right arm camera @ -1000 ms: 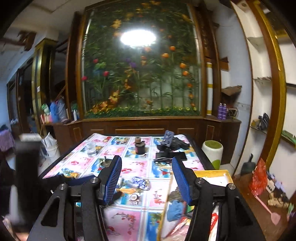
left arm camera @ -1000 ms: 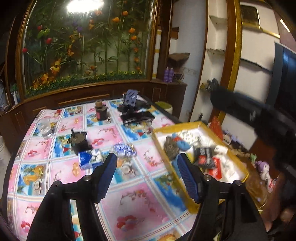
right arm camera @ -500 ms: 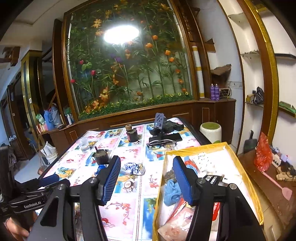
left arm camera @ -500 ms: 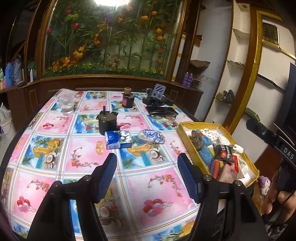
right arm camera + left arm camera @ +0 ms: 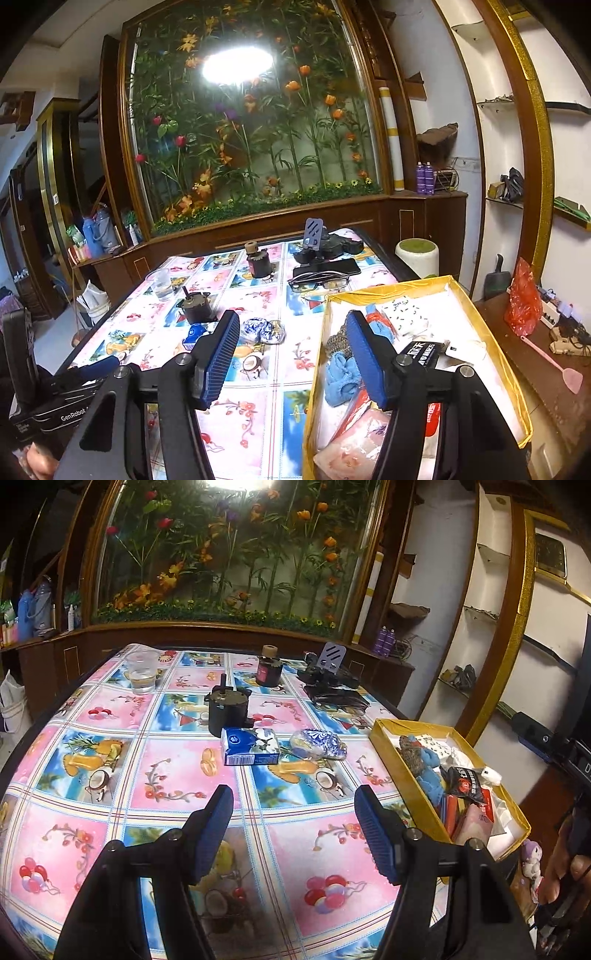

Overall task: Organize soft objects
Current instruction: 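Move both open tools back toward the remaining items on the table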

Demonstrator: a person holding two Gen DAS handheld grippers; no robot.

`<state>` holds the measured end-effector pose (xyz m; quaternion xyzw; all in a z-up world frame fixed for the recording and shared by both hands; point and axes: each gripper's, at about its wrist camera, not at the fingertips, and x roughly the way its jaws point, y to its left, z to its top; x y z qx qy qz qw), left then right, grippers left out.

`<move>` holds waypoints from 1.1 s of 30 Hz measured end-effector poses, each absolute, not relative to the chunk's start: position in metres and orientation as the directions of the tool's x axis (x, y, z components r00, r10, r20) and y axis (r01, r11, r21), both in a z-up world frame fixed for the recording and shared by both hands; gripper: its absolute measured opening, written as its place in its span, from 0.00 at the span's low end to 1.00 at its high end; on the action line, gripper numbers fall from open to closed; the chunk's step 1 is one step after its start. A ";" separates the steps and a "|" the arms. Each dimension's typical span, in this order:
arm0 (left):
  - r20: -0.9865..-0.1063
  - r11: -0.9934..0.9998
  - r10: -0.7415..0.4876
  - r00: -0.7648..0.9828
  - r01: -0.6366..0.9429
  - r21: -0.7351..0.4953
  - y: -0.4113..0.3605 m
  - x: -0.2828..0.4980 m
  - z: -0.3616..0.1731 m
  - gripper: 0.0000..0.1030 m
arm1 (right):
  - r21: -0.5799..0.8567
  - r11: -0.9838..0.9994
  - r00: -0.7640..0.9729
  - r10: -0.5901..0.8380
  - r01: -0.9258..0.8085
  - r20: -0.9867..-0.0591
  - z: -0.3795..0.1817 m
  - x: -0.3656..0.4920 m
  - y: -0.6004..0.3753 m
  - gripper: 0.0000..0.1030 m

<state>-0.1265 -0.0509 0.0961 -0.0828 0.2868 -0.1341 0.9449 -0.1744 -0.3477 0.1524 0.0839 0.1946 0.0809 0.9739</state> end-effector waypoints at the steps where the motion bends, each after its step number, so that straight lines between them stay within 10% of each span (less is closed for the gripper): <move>1: -0.516 0.949 -0.303 0.801 0.203 -0.243 -0.047 -0.127 0.099 0.65 | 0.190 0.973 0.909 0.193 -0.130 -0.369 0.153 -0.173 -0.346 0.63; 14: -0.513 0.971 -0.210 0.832 0.118 -0.207 -0.006 -0.101 0.137 0.65 | 0.307 0.907 0.800 0.405 -0.289 -0.443 0.147 -0.131 -0.327 0.63; 33: -0.803 0.980 -0.157 0.575 -0.012 -0.201 -0.055 0.061 0.046 0.87 | 0.340 0.896 0.695 0.438 -0.286 -0.570 0.090 -0.065 -0.301 0.63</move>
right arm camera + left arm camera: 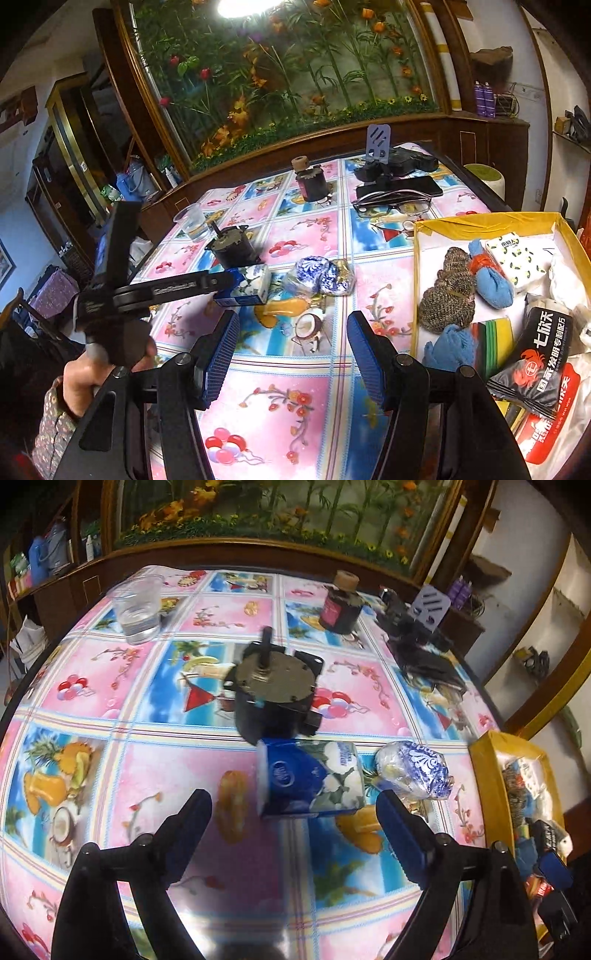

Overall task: Organize soft objects
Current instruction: 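Move both open tools back toward the remaining items on the table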

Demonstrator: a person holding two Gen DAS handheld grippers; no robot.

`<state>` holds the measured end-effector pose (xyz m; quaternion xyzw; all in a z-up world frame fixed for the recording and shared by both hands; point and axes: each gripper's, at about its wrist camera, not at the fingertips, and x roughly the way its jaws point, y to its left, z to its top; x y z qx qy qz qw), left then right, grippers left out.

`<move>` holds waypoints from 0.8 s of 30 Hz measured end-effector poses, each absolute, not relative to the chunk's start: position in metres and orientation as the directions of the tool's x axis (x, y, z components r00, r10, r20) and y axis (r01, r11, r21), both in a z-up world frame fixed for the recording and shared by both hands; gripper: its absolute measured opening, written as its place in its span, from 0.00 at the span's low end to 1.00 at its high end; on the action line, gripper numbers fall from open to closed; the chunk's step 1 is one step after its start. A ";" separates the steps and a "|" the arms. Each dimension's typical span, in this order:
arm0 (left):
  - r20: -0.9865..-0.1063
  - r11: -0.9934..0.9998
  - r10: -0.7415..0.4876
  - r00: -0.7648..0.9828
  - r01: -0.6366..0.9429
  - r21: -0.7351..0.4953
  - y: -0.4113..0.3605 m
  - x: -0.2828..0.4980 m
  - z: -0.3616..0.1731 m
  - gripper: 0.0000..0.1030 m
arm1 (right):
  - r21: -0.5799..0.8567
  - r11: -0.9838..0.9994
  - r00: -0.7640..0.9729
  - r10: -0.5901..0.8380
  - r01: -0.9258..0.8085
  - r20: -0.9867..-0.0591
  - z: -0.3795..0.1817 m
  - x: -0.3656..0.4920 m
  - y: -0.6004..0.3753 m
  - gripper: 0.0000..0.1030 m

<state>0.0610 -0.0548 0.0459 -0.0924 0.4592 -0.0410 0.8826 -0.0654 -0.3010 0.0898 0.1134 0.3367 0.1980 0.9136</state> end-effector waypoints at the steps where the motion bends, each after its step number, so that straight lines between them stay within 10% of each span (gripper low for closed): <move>1: -0.808 0.984 -0.136 0.573 -0.014 -0.176 -0.062 0.065 0.044 0.87 | 0.340 0.897 0.692 0.436 -0.283 -0.575 0.089 -0.063 -0.303 0.63; 13: -0.828 0.986 -0.088 0.554 -0.071 -0.153 -0.063 0.090 0.017 0.87 | 0.352 0.899 0.644 0.433 -0.260 -0.631 0.101 -0.024 -0.305 0.68; 16: -0.815 0.987 -0.071 0.575 -0.079 -0.142 -0.057 0.082 0.022 0.69 | 0.343 0.905 0.625 0.423 -0.253 -0.656 0.104 0.001 -0.293 0.68; 24: -0.822 0.985 -0.065 0.566 -0.094 -0.142 -0.038 0.068 0.023 0.68 | 0.262 0.940 0.523 0.340 -0.220 -0.782 0.073 0.091 -0.244 0.68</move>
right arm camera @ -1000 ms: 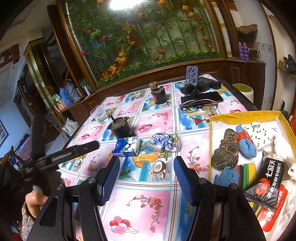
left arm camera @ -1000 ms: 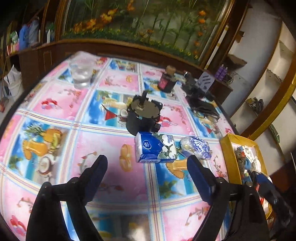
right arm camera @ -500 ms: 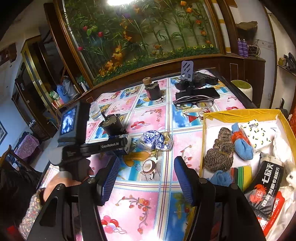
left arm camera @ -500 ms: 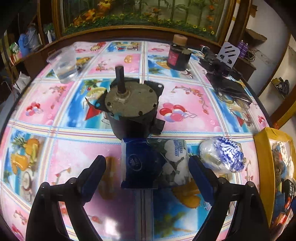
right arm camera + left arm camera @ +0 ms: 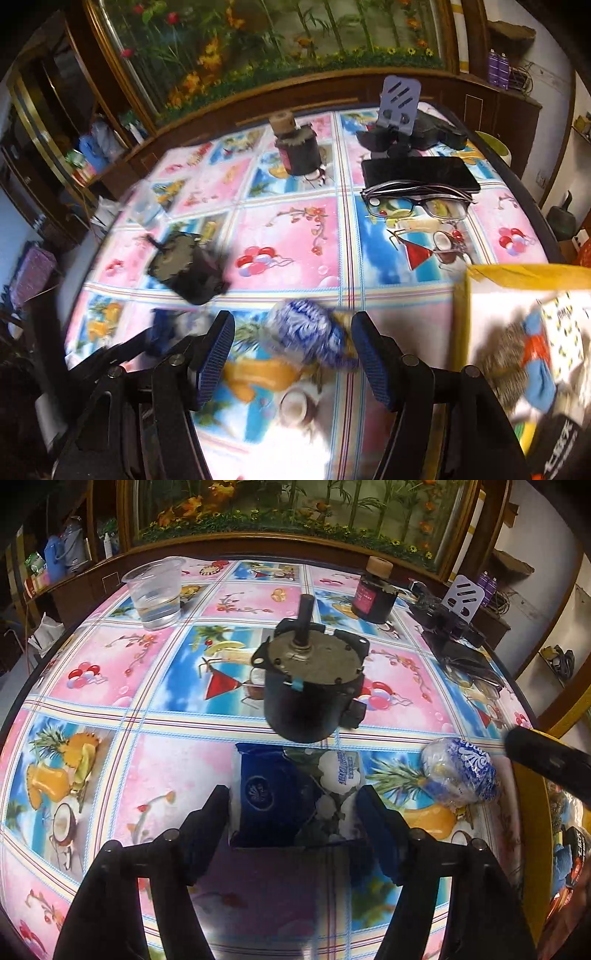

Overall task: Organize soft objects
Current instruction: 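Move both open tools back toward the remaining items on the table, then grasp the blue tissue pack with the left tool while the right tool grasps the blue-patterned candy bag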

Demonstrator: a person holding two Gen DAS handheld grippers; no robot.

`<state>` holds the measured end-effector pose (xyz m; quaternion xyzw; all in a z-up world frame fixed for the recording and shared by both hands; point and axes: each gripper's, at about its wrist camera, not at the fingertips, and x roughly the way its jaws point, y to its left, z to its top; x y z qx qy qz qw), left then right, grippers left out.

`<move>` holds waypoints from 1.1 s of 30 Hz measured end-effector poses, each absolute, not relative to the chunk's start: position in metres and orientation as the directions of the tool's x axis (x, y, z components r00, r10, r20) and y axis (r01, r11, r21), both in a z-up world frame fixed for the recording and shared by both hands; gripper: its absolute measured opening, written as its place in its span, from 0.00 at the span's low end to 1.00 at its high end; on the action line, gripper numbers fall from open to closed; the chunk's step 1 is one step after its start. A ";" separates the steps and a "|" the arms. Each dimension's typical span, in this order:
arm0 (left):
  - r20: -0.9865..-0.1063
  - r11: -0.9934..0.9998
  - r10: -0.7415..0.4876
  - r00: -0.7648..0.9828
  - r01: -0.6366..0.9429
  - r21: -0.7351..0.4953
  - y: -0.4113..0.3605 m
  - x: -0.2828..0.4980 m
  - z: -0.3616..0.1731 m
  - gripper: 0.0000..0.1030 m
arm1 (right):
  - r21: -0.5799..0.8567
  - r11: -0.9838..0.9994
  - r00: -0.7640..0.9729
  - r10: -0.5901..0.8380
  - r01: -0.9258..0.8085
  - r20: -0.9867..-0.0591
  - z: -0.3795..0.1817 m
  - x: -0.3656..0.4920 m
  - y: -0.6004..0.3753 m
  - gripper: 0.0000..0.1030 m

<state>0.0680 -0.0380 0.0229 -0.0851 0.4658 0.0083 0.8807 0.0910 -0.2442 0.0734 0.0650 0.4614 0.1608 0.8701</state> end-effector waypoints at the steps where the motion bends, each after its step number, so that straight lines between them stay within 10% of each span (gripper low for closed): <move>1: -0.823 0.984 -0.069 0.564 -0.098 -0.150 -0.035 0.068 0.023 0.68 | 0.247 0.943 0.510 0.329 -0.222 -0.795 0.068 0.098 -0.239 0.68; 33: -0.826 0.983 -0.046 0.562 -0.122 -0.138 -0.027 0.072 0.020 0.75 | 0.222 0.888 0.341 0.371 -0.403 -0.864 0.029 0.057 -0.218 0.80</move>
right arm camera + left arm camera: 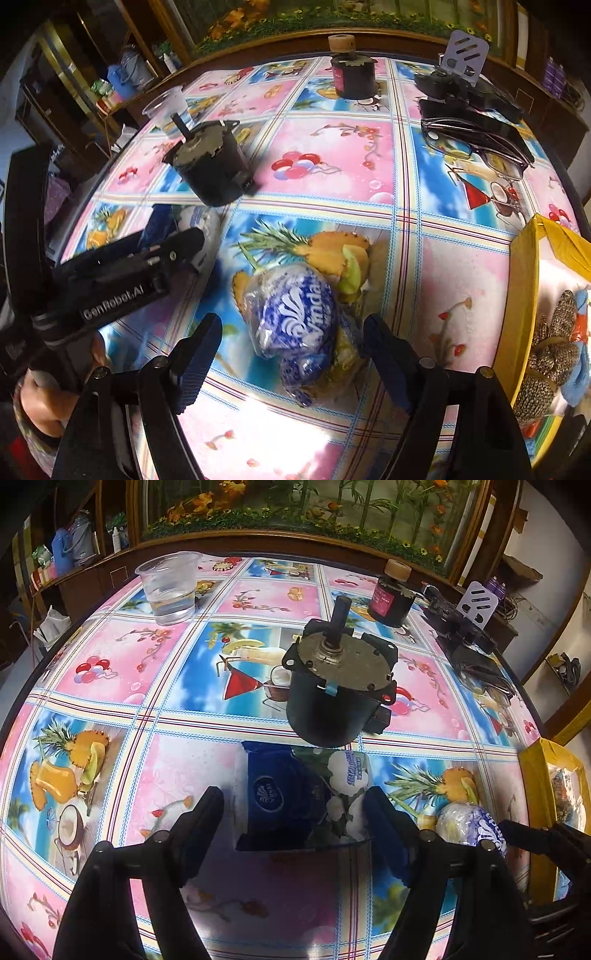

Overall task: Organize soft objects
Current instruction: 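Grasp the blue tissue pack with the left tool while the right tool grasps the blue-patterned candy bag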

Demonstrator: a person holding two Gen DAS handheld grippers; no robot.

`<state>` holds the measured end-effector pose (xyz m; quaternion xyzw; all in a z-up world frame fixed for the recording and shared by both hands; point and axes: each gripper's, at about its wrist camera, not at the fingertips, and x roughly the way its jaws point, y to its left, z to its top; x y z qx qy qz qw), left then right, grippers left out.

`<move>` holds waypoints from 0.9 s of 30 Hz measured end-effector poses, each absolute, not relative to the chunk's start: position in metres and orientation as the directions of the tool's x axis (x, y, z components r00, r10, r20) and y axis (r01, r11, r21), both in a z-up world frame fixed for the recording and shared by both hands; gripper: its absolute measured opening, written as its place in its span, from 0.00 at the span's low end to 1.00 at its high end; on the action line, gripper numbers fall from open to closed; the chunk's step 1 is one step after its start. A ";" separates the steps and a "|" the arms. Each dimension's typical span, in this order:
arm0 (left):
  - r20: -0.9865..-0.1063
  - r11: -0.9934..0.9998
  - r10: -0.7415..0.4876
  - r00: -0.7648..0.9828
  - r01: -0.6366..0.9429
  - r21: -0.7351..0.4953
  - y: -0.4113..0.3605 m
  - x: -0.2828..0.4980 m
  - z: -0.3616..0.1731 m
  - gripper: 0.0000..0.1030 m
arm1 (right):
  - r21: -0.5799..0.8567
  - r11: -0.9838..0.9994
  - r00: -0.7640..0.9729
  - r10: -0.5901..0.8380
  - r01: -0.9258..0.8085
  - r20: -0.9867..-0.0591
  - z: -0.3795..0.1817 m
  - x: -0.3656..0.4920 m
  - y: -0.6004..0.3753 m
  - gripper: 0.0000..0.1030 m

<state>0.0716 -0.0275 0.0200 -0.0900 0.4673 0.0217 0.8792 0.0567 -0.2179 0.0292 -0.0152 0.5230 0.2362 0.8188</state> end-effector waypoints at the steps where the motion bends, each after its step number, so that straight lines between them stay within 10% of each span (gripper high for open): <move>1: -0.824 0.984 -0.043 0.565 -0.121 -0.134 -0.028 0.071 0.020 0.75 | 0.201 0.895 0.346 0.349 -0.398 -0.871 0.027 0.056 -0.218 0.80; 5: -0.812 0.988 -0.032 0.582 -0.106 -0.115 -0.032 0.069 0.023 0.66 | 0.174 0.908 0.373 0.323 -0.382 -0.870 0.025 0.050 -0.220 0.52; 17: -0.786 0.990 -0.018 0.618 -0.100 -0.102 -0.033 0.064 0.032 0.44 | 0.313 0.941 0.658 0.316 -0.127 -0.684 0.053 0.029 -0.245 0.50; 24: -0.789 0.990 -0.013 0.614 -0.103 -0.096 -0.032 0.065 0.029 0.46 | 0.372 0.916 0.664 0.374 -0.152 -0.647 0.039 0.040 -0.238 0.51; 27: -0.799 0.992 -0.034 0.601 -0.076 -0.099 -0.038 0.066 0.026 0.68 | 0.411 0.892 0.664 0.423 -0.188 -0.616 0.038 0.041 -0.240 0.51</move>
